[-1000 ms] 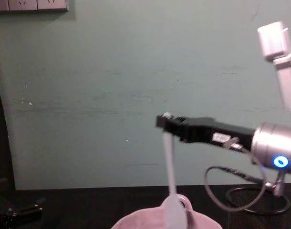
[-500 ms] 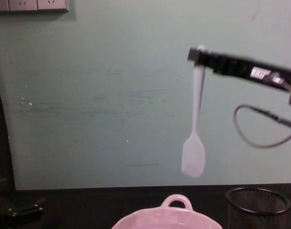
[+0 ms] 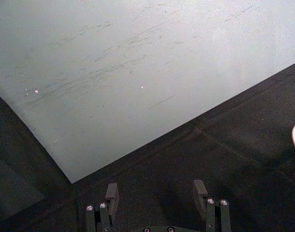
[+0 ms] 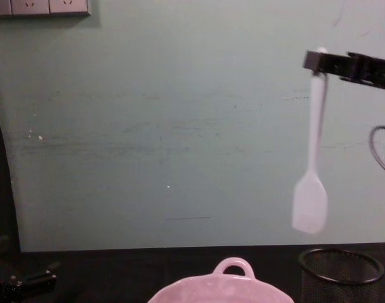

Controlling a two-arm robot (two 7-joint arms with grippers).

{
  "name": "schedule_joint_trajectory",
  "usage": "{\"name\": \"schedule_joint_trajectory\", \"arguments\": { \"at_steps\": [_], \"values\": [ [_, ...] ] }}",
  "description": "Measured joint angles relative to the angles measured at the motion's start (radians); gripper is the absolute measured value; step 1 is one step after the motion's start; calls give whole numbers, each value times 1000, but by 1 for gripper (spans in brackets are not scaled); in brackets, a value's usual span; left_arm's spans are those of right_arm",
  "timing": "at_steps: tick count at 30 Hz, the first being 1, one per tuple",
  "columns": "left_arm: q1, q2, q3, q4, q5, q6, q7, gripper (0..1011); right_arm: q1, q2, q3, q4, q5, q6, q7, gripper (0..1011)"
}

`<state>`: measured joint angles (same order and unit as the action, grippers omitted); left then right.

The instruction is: Use the one hand to pick up the spoon and stir the clear water in the bowl.

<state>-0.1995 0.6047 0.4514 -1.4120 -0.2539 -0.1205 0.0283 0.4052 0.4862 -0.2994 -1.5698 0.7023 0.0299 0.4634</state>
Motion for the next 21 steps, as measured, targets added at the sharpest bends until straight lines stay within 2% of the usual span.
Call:
{"name": "schedule_joint_trajectory", "arguments": {
  "at_steps": [1, 8, 21],
  "values": [
    [0, 0, 0, 0, 0, 0, 0, 1011, -19, 10, 12, -4, 12, 5, -8, 107],
    [0, 0, 0, 0, 0, 0, 0, 1011, -55, 15, 27, 27, 44, 4, -14, 107],
    [0, 0, 0, 0, 0, 0, 0, 1011, -103, -40, 50, 145, 147, -19, -11, 107]
  ]
}}
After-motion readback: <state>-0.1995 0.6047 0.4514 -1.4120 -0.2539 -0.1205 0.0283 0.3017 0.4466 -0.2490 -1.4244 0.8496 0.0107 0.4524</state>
